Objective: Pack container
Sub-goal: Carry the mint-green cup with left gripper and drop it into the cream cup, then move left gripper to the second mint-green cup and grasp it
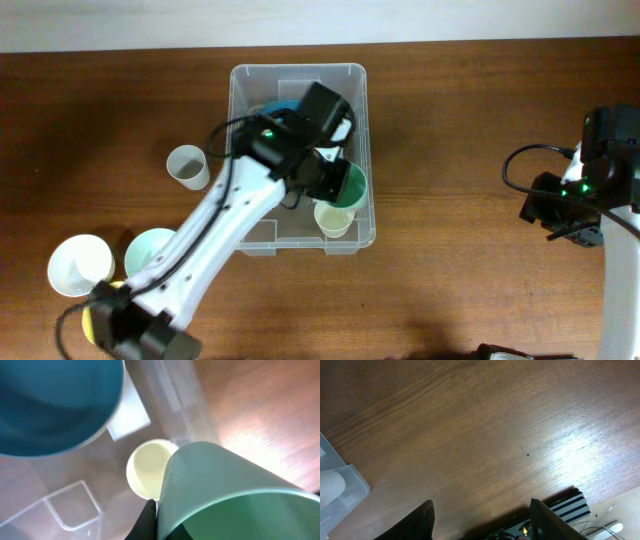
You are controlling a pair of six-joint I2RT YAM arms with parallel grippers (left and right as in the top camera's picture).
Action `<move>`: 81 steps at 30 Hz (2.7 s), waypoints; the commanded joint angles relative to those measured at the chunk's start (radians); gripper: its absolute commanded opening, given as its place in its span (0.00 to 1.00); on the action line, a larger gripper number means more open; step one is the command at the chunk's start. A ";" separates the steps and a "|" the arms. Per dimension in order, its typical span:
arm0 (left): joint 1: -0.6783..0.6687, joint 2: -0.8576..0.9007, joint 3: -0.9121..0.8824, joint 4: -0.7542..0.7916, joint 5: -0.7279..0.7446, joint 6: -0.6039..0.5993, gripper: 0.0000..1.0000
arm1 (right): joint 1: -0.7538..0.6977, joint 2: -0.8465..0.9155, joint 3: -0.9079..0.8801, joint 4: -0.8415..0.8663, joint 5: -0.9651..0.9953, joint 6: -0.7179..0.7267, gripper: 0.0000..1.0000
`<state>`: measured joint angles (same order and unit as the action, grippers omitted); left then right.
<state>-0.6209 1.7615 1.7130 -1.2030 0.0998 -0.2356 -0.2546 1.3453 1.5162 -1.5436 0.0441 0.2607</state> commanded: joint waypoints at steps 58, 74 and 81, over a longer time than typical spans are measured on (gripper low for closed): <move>0.832 0.183 -0.003 0.009 0.003 -0.002 0.72 | -0.001 -0.014 -0.002 -0.005 0.013 -0.002 0.57; 0.832 0.363 0.000 0.048 0.017 0.032 0.01 | -0.001 -0.014 -0.002 -0.004 0.013 -0.002 0.57; 0.819 0.275 0.072 -0.024 0.017 0.032 0.01 | -0.001 -0.014 -0.002 -0.004 0.013 -0.003 0.57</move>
<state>0.2096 2.1357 1.7203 -1.2083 0.1055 -0.2207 -0.2546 1.3453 1.5162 -1.5471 0.0441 0.2584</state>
